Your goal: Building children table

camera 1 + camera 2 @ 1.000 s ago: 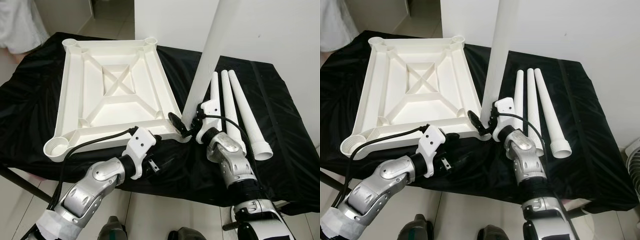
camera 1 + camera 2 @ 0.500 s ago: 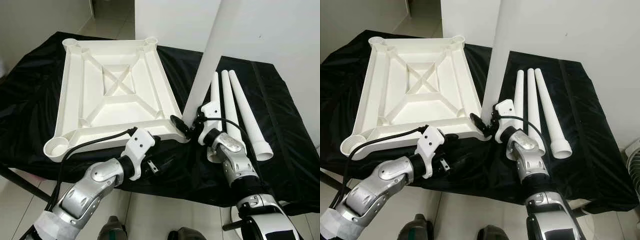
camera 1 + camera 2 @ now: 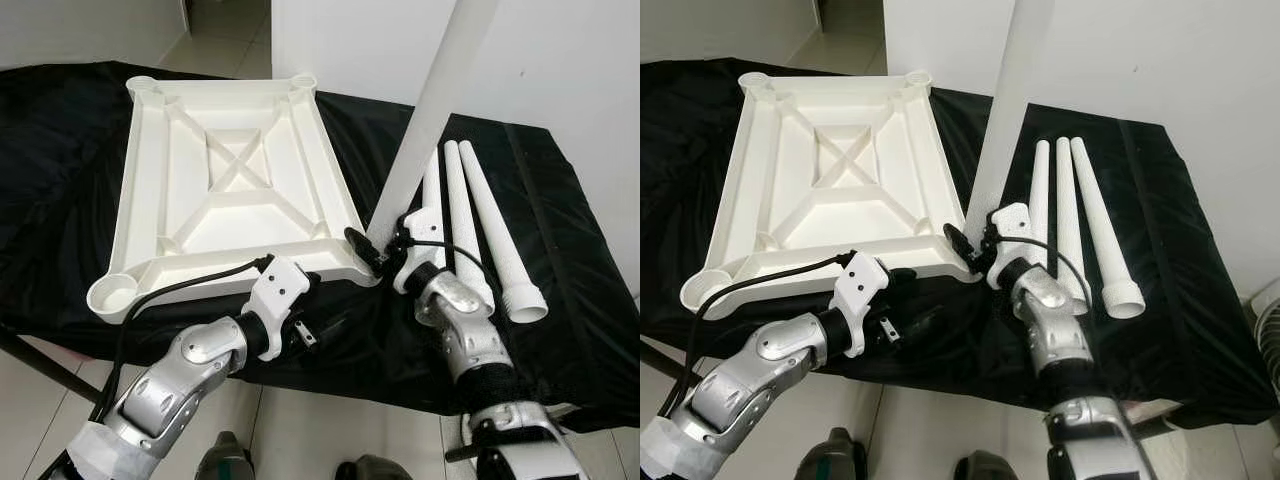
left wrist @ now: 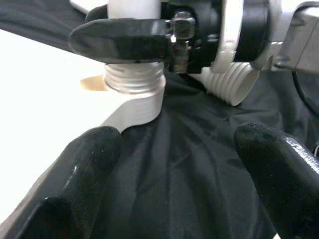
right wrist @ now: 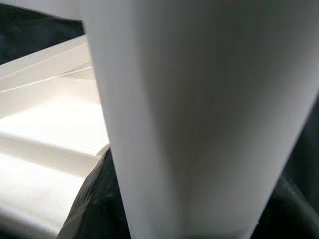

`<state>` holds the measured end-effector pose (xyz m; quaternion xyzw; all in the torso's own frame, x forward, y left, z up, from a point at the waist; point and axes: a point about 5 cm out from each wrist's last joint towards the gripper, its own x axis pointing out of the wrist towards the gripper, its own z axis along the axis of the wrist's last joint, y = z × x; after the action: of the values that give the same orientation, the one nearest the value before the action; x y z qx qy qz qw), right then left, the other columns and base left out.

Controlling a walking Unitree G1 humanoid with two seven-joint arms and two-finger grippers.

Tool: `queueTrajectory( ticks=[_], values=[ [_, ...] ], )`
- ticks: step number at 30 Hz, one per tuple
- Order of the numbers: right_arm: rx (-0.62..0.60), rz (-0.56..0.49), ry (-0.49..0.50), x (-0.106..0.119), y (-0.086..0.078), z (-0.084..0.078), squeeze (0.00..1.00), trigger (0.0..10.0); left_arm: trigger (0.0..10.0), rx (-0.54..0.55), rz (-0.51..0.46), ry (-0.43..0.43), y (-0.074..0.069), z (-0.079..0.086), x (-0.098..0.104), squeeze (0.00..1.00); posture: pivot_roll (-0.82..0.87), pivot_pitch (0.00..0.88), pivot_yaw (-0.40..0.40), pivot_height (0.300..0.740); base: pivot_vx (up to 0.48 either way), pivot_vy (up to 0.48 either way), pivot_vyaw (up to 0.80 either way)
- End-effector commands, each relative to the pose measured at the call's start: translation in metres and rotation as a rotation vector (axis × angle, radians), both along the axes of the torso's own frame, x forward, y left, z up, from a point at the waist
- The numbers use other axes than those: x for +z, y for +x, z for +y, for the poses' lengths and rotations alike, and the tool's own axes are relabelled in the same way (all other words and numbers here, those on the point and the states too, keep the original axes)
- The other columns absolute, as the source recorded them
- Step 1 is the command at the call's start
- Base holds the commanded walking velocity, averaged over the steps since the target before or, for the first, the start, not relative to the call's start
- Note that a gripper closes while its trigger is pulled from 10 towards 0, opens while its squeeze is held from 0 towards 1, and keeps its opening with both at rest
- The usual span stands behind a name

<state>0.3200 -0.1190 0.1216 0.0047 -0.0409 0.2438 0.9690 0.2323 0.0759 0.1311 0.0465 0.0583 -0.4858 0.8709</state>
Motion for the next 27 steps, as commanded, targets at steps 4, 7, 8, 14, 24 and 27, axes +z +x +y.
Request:
queueTrajectory(
  ticks=[4, 7, 8, 14, 24, 27],
  values=[
    [-0.269, 0.054, 0.011, -0.005, -0.002, 0.000, 0.00, 10.0, 10.0, -0.102, 0.014, -0.010, -0.005, -0.003, 0.002, 0.00, 0.06, 0.030, -0.043, 0.740, 0.000, 0.000, 0.00],
    [-0.361, 0.075, 0.012, -0.006, -0.005, 0.007, 0.00, 10.0, 10.0, -0.105, 0.015, -0.010, -0.005, -0.003, 0.002, 0.00, 0.06, 0.034, -0.044, 0.740, 0.000, 0.000, 0.00],
    [-0.361, 0.075, 0.012, -0.006, -0.005, 0.007, 0.00, 10.0, 10.0, -0.105, 0.015, -0.010, -0.005, -0.003, 0.002, 0.00, 0.06, 0.034, -0.044, 0.740, 0.000, 0.000, 0.00],
    [-0.349, 0.084, 0.059, -0.005, -0.009, 0.018, 0.00, 10.0, 10.0, -0.106, 0.015, -0.013, -0.005, -0.004, 0.003, 0.00, 0.06, 0.035, -0.042, 0.740, 0.000, 0.000, 0.00],
    [-0.252, 0.041, 0.062, 0.007, -0.005, 0.007, 1.00, 10.0, 10.0, -0.105, 0.013, -0.017, -0.004, -0.006, 0.003, 0.00, 0.06, 0.034, -0.047, 0.740, 0.000, 0.000, 0.00],
    [-0.162, 0.028, 0.051, 0.011, -0.002, 0.005, 1.00, 10.0, 10.0, -0.104, 0.012, -0.017, -0.005, -0.006, 0.003, 0.00, 0.06, 0.034, -0.047, 0.740, 0.000, 0.000, 0.00]
  ],
)
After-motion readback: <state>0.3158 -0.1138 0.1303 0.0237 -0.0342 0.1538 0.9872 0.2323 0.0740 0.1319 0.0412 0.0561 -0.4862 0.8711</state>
